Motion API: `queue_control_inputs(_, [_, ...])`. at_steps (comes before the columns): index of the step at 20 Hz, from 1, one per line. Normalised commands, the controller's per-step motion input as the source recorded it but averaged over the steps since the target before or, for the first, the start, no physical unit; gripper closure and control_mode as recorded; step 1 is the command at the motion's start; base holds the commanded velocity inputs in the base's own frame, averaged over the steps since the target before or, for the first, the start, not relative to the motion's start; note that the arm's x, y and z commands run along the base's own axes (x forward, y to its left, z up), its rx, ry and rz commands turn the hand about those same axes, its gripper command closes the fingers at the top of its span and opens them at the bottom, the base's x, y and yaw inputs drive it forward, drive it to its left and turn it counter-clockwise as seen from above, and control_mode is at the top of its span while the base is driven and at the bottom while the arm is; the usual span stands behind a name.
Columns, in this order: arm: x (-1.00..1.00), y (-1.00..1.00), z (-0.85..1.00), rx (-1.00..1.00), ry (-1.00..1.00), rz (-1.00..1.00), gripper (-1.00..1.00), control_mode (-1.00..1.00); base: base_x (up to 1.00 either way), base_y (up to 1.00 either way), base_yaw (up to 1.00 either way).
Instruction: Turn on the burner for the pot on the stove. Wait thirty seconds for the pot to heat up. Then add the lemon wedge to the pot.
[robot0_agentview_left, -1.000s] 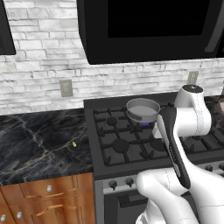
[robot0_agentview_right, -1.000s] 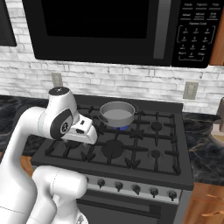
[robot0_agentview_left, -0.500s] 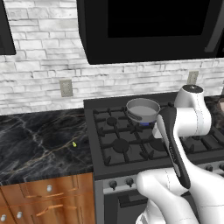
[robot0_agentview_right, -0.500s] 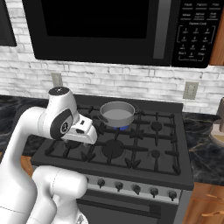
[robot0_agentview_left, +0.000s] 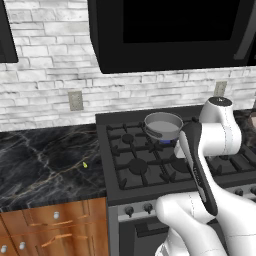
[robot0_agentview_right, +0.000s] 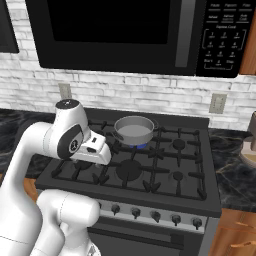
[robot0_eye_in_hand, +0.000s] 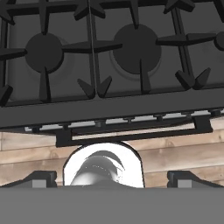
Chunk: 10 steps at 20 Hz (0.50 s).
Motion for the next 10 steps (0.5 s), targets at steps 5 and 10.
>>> queue_control_inputs(5, [0.00,0.00,0.00,0.00,0.00,0.00,-1.00,-1.00,0.00,0.00,0.00])
queue_control_inputs(10, [0.00,0.00,0.00,0.00,0.00,0.00,-1.00,-1.00,0.00,0.00,0.00])
